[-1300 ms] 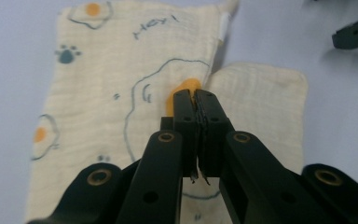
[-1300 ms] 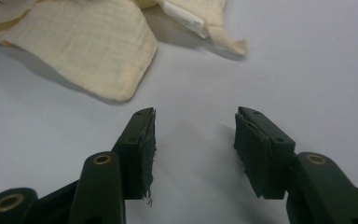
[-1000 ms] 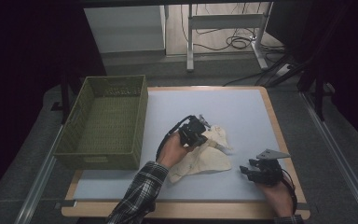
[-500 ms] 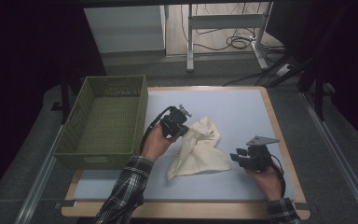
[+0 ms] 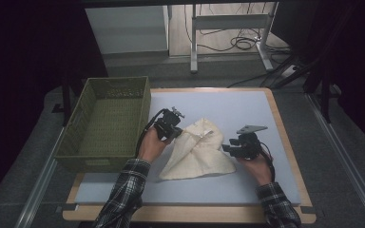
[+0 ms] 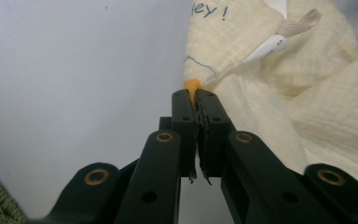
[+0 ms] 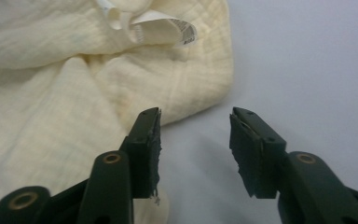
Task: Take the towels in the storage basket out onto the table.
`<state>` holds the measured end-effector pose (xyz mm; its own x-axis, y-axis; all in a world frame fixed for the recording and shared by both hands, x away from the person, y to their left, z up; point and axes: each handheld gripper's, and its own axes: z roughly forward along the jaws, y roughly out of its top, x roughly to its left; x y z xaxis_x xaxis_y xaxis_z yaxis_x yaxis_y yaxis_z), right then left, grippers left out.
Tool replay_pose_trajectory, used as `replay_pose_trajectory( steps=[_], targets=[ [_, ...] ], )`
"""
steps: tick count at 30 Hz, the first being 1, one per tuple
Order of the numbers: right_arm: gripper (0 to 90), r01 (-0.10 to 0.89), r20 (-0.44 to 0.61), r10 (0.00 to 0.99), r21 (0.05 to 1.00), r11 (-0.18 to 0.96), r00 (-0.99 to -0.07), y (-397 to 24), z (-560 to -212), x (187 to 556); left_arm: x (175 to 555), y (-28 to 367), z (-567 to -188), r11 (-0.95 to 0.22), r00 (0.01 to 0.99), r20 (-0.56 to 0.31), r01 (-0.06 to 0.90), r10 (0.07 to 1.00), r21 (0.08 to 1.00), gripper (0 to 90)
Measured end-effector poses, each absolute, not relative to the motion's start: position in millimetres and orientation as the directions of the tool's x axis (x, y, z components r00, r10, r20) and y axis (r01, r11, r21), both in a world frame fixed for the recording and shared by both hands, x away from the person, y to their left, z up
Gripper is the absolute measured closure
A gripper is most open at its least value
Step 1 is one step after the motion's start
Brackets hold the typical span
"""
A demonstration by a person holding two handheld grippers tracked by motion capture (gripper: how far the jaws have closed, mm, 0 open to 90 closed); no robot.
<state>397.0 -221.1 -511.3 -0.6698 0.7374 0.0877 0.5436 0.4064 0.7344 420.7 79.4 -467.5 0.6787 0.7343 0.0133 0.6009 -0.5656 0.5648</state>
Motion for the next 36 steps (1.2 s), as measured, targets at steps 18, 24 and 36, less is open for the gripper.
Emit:
replay_pose_trajectory(
  steps=[18,24,36],
  targets=[
    [88.5,0.491,0.069,0.711,0.769,0.408,-0.700,-210,-473,409,425,81,-477,-0.518,0.626,0.010,0.637,0.780,0.571,86.1],
    [75.6,0.443,-0.027,0.754,0.796,0.414,-0.656,-221,-427,422,431,85,-478,-0.442,0.537,0.017,0.676,0.843,0.590,80.5],
    [66.5,0.516,0.021,0.751,0.739,0.433,-0.660,-236,-460,412,423,82,-480,-0.465,0.573,0.016,0.649,0.819,0.602,61.2]
  ],
)
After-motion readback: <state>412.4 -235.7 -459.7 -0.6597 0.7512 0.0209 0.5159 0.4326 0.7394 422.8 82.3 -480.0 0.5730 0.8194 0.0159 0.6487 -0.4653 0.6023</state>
